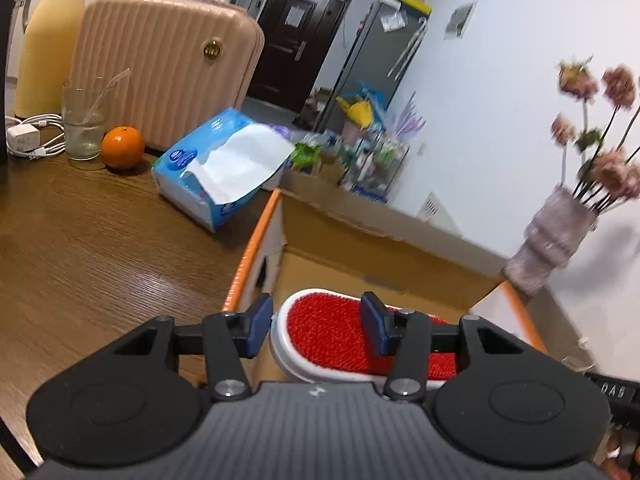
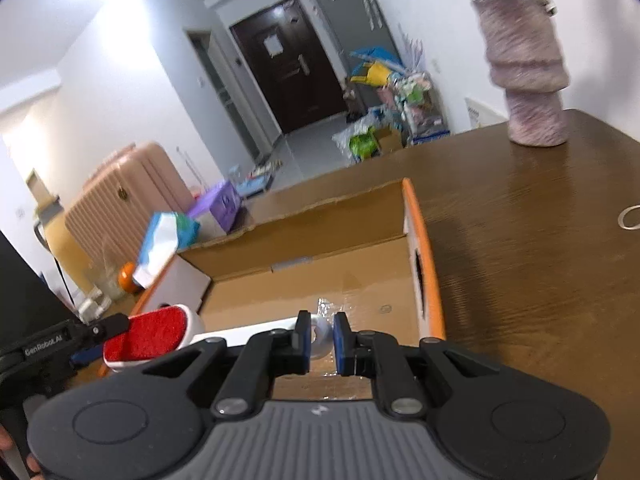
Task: Organize rigid objects
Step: 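Carry the lint brush into the cardboard box with the left gripper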
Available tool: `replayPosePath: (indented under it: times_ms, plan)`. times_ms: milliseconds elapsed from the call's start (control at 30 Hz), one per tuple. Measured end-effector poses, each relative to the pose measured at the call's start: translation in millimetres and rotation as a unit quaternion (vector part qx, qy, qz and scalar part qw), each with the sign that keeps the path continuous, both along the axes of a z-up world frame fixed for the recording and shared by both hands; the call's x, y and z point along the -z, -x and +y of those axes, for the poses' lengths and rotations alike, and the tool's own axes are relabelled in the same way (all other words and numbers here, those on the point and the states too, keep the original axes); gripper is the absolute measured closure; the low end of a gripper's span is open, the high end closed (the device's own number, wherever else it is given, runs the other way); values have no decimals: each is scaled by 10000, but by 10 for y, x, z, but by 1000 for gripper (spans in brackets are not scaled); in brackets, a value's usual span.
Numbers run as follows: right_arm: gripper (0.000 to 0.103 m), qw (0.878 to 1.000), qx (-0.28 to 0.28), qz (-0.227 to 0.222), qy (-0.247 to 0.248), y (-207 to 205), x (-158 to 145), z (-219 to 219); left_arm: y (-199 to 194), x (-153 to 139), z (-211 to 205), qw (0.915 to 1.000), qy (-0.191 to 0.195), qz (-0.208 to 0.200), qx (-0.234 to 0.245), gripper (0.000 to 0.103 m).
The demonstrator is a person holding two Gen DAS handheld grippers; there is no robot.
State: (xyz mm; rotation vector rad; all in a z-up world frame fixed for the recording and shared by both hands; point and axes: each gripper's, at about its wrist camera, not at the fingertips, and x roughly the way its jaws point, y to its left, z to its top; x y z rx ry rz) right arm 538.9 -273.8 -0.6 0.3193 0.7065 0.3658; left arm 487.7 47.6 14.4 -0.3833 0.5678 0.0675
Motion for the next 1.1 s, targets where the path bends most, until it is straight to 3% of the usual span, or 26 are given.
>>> replayPosePath:
  times_ms: [300,733,833,867,1100]
  plan:
    - [92,9937,-465,295,980,-172,182,275,-73,106,-78,9985,-460,239,182,53]
    - [91,9885,-620,382,1324,-174,155,333,-77,109,-208,9949,-824,457,368,48]
    - [91,9871,-907,501,1222,-183,170,377,-78,128,-261,9924,-915,527,625,39]
    - [90,9861,-983,543,1227,-182,174,393,-66,133,-281,9917,-1002,510,617,31]
    - [86,9813,-975,428,1605,-102,144,404,20,89,-333,9897,-1181,501,637,23]
